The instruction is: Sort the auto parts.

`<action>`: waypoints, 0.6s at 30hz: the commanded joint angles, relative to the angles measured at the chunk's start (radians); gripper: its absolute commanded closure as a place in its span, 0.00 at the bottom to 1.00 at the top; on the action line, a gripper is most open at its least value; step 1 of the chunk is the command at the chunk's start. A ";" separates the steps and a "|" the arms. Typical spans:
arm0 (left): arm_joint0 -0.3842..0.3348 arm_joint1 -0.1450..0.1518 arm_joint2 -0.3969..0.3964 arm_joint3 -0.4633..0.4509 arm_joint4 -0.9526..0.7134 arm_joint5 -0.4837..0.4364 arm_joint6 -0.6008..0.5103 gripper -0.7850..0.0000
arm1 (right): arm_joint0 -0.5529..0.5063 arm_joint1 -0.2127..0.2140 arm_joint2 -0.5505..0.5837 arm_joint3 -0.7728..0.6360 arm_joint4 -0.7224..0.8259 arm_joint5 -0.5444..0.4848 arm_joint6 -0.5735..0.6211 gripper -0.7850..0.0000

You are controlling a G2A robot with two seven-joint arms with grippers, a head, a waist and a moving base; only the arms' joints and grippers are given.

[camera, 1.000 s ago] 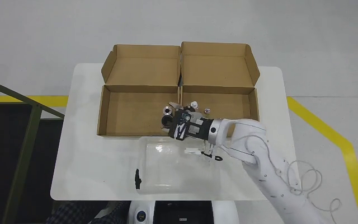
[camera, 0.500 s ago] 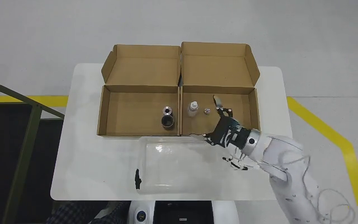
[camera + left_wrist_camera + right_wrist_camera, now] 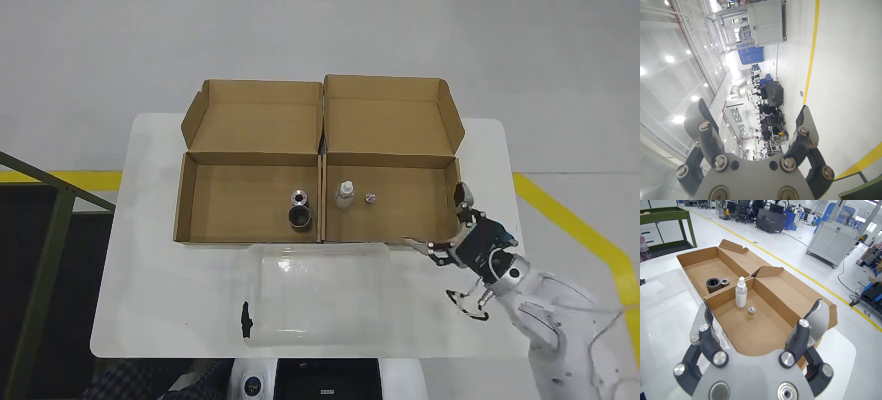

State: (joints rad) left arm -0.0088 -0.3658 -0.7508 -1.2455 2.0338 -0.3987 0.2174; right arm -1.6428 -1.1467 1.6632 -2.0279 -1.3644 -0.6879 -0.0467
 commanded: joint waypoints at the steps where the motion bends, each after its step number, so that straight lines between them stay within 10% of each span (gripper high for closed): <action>1: 0.000 0.000 0.000 0.000 0.000 0.000 0.000 0.00 | -0.026 0.002 0.030 0.006 -0.002 0.005 -0.026 0.00; 18: 0.000 0.000 0.000 0.000 0.000 0.000 0.000 0.00 | -0.168 0.014 0.189 0.054 -0.010 0.008 -0.161 0.00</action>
State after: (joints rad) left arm -0.0088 -0.3658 -0.7508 -1.2455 2.0338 -0.3987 0.2174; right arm -1.8067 -1.1325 1.8503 -1.9729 -1.3745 -0.6815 -0.2064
